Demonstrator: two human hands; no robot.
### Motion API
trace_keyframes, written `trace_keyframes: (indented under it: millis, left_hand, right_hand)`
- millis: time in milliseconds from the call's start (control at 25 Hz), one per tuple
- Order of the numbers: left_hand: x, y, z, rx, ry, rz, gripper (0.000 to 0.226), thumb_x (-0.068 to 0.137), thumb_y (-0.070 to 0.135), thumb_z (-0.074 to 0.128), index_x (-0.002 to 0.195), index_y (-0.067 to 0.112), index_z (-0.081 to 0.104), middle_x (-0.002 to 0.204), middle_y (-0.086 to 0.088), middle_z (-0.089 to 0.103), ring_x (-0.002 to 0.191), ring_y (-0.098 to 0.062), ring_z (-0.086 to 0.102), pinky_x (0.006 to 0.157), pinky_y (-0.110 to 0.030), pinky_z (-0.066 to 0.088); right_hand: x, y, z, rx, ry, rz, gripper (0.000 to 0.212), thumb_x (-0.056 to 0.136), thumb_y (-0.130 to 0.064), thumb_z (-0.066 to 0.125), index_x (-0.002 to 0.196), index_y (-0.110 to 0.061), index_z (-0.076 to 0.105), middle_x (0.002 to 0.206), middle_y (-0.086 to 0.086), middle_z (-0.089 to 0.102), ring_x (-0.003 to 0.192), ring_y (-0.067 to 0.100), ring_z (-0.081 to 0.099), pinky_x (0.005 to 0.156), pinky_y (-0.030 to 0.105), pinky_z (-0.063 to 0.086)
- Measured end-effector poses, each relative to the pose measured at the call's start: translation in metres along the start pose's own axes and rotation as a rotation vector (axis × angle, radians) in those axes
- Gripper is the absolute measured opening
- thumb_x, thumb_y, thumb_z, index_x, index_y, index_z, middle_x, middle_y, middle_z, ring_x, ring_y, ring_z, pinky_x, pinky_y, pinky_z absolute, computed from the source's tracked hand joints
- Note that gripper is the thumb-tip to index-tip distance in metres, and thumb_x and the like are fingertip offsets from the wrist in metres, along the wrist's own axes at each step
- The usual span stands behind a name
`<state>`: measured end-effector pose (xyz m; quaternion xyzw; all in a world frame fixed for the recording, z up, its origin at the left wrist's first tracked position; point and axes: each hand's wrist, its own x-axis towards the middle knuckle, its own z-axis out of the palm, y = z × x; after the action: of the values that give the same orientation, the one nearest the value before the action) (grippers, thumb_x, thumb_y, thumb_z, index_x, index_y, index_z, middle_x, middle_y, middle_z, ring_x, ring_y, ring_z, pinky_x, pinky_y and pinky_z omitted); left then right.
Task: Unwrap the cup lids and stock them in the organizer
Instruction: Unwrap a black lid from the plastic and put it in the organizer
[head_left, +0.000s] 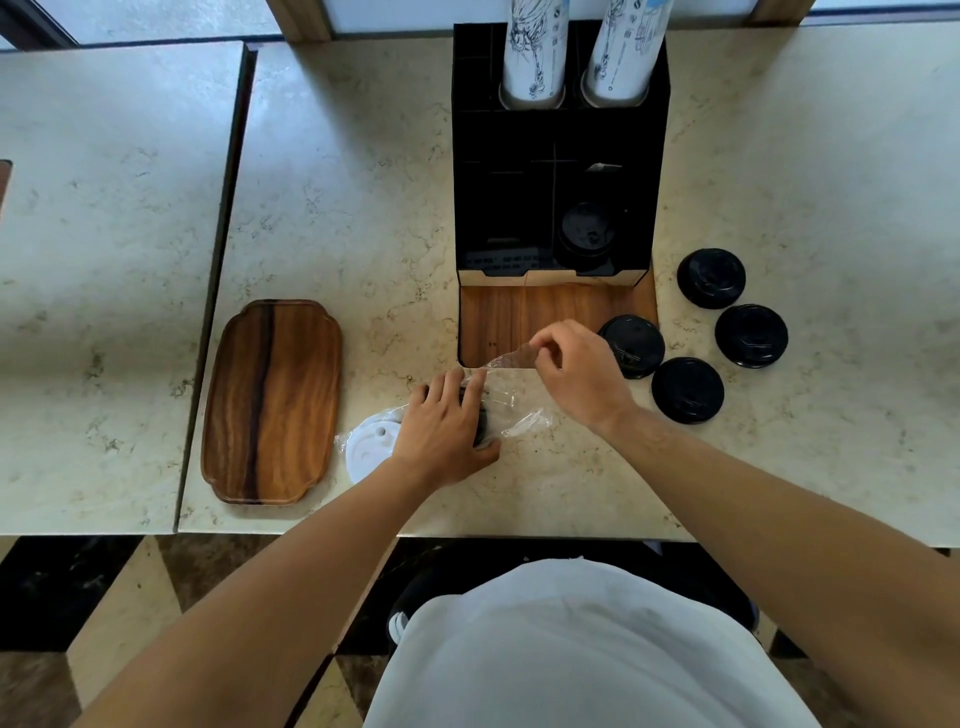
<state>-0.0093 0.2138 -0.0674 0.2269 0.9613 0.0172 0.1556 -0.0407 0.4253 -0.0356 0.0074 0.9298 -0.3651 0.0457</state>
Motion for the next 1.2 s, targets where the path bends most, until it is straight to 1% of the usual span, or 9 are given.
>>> trace_keyframes:
  millis: [240, 360, 480, 600, 760, 840, 960, 1120, 1200]
  left_hand:
    - [-0.001, 0.001, -0.004, -0.035, 0.002, -0.003, 0.101, 0.083, 0.069, 0.054, 0.159, 0.011, 0.019, 0.143, -0.017, 0.045, 0.128, -0.036, 0.046, 0.109, -0.048, 0.04]
    - [-0.002, 0.0, -0.004, -0.038, 0.001, -0.007, 0.102, 0.083, 0.071, 0.055, 0.158, 0.01, 0.02, 0.145, -0.016, 0.043, 0.131, -0.035, 0.045, 0.112, -0.047, 0.037]
    - [-0.003, -0.001, -0.005, -0.063, 0.018, -0.01, 0.104, 0.082, 0.071, 0.057, 0.157, 0.01, 0.02, 0.144, -0.015, 0.044, 0.13, -0.034, 0.045, 0.113, -0.047, 0.038]
    - [-0.007, -0.004, -0.004, -0.084, 0.047, -0.024, 0.105, 0.079, 0.071, 0.061, 0.156, 0.01, 0.022, 0.142, -0.016, 0.047, 0.128, -0.035, 0.048, 0.112, -0.048, 0.038]
    - [-0.016, -0.012, -0.001, -0.102, 0.063, -0.061, 0.106, 0.076, 0.074, 0.061, 0.154, 0.01, 0.027, 0.139, -0.015, 0.049, 0.125, -0.035, 0.049, 0.11, -0.048, 0.04]
    - [-0.022, -0.016, 0.001, -0.087, 0.069, -0.077, 0.106, 0.075, 0.075, 0.059, 0.153, 0.01, 0.029, 0.138, -0.015, 0.05, 0.124, -0.035, 0.049, 0.11, -0.048, 0.04]
    - [-0.028, -0.023, 0.002, -0.083, 0.085, -0.107, 0.109, 0.072, 0.077, 0.058, 0.153, 0.009, 0.03, 0.137, -0.014, 0.051, 0.123, -0.034, 0.049, 0.11, -0.047, 0.038]
    - [-0.032, -0.026, 0.002, -0.085, 0.067, -0.15, 0.117, 0.066, 0.084, 0.051, 0.153, 0.009, 0.027, 0.139, -0.014, 0.049, 0.126, -0.034, 0.047, 0.113, -0.049, 0.036]
    - [-0.034, -0.027, 0.005, -0.088, 0.048, -0.168, 0.12, 0.065, 0.085, 0.052, 0.154, 0.01, 0.025, 0.14, -0.014, 0.048, 0.127, -0.034, 0.046, 0.113, -0.05, 0.036]
  right_hand:
    - [0.005, -0.036, 0.014, -0.046, -0.258, -0.196, 0.025, 0.095, -0.012, 0.049, 0.096, -0.017, 0.073, 0.103, -0.002, 0.066, 0.092, 0.012, 0.062, 0.092, 0.037, 0.051]
    - [0.008, -0.036, 0.023, -0.108, -0.313, -0.019, 0.027, 0.095, -0.011, 0.048, 0.105, -0.015, 0.072, 0.111, 0.003, 0.069, 0.104, 0.018, 0.062, 0.102, 0.043, 0.047]
    - [0.007, -0.028, 0.027, -0.165, -0.313, 0.232, 0.026, 0.096, -0.01, 0.049, 0.108, -0.011, 0.073, 0.116, 0.008, 0.068, 0.103, 0.022, 0.066, 0.091, 0.038, 0.056]
    - [0.008, -0.019, 0.026, -0.2, -0.371, 0.355, 0.027, 0.093, -0.008, 0.047, 0.098, -0.004, 0.073, 0.099, 0.012, 0.073, 0.081, 0.024, 0.071, 0.073, 0.038, 0.062]
    - [0.016, -0.014, 0.024, 0.064, -0.418, 0.62, 0.025, 0.093, -0.002, 0.046, 0.097, 0.006, 0.07, 0.098, 0.022, 0.075, 0.082, 0.029, 0.072, 0.074, 0.04, 0.062]
    - [0.02, -0.02, 0.021, 0.194, -0.462, 0.735, 0.025, 0.097, -0.001, 0.047, 0.105, 0.007, 0.069, 0.1, 0.022, 0.075, 0.074, 0.026, 0.066, 0.057, 0.031, 0.052]
    - [0.021, -0.027, 0.012, 0.294, -0.488, 0.763, 0.029, 0.099, 0.001, 0.043, 0.088, -0.005, 0.069, 0.08, 0.01, 0.068, 0.058, 0.016, 0.056, 0.046, 0.021, 0.039]
    - [0.015, -0.025, 0.005, 0.631, -0.454, 0.791, 0.034, 0.095, 0.015, 0.035, 0.095, 0.005, 0.068, 0.095, 0.023, 0.072, 0.079, 0.025, 0.067, 0.081, 0.036, 0.059]
    - [0.014, -0.023, 0.005, 0.731, -0.497, 0.794, 0.031, 0.094, 0.017, 0.038, 0.103, 0.007, 0.066, 0.103, 0.026, 0.071, 0.084, 0.028, 0.069, 0.081, 0.037, 0.061]
